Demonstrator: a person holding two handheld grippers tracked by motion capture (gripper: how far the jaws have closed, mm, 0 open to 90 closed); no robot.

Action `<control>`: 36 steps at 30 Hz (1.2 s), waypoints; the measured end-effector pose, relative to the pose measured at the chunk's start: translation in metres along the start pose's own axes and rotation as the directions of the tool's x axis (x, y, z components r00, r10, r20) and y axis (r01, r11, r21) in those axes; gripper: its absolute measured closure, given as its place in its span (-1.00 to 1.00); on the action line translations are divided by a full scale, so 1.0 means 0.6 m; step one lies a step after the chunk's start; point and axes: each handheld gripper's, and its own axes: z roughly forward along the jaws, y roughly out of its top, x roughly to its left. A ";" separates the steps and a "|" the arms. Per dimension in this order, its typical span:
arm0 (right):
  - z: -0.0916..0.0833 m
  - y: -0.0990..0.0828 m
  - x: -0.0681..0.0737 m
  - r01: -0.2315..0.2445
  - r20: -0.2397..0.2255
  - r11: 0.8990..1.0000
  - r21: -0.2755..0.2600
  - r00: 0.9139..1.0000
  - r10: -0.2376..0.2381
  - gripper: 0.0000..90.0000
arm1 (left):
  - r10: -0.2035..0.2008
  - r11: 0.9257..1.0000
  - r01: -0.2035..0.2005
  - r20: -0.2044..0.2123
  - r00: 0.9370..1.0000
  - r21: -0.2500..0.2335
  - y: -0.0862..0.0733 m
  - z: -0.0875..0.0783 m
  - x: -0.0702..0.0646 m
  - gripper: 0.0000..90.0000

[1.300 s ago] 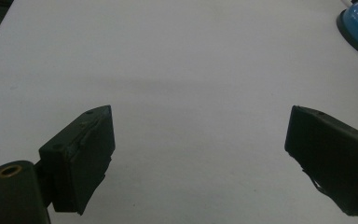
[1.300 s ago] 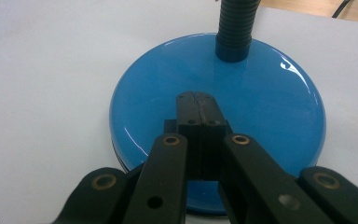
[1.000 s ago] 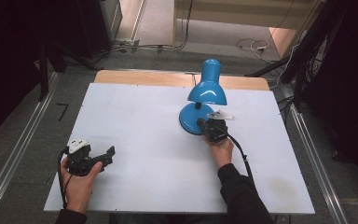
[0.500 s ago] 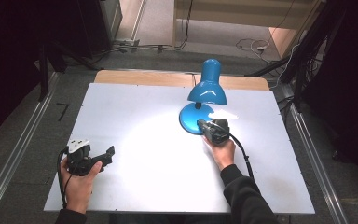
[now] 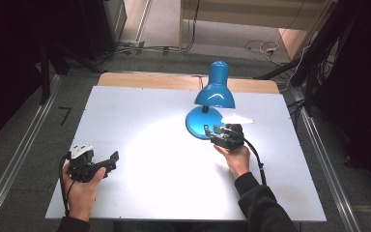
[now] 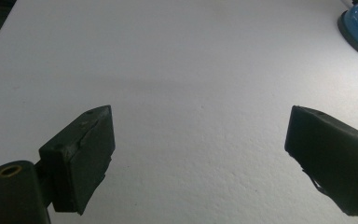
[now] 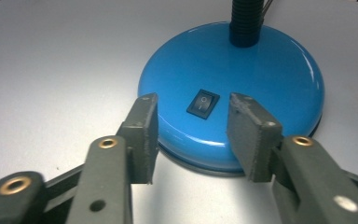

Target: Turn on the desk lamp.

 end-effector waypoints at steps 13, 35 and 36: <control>-0.029 -0.017 -0.008 -0.003 0.002 1.000 -0.007 1.000 0.003 -0.44 | 0.006 1.000 -0.006 0.001 1.000 0.004 0.000 0.000 -0.001 -0.81; -0.075 -0.030 -0.019 0.017 -0.017 1.000 -0.012 1.000 -0.018 -0.50 | 0.005 1.000 -0.005 -0.004 1.000 -0.001 0.001 0.000 -0.001 -0.81; -0.077 -0.031 -0.020 0.019 -0.014 1.000 -0.014 1.000 -0.019 -0.50 | 0.004 1.000 -0.004 -0.004 1.000 -0.001 0.001 0.000 -0.001 -0.81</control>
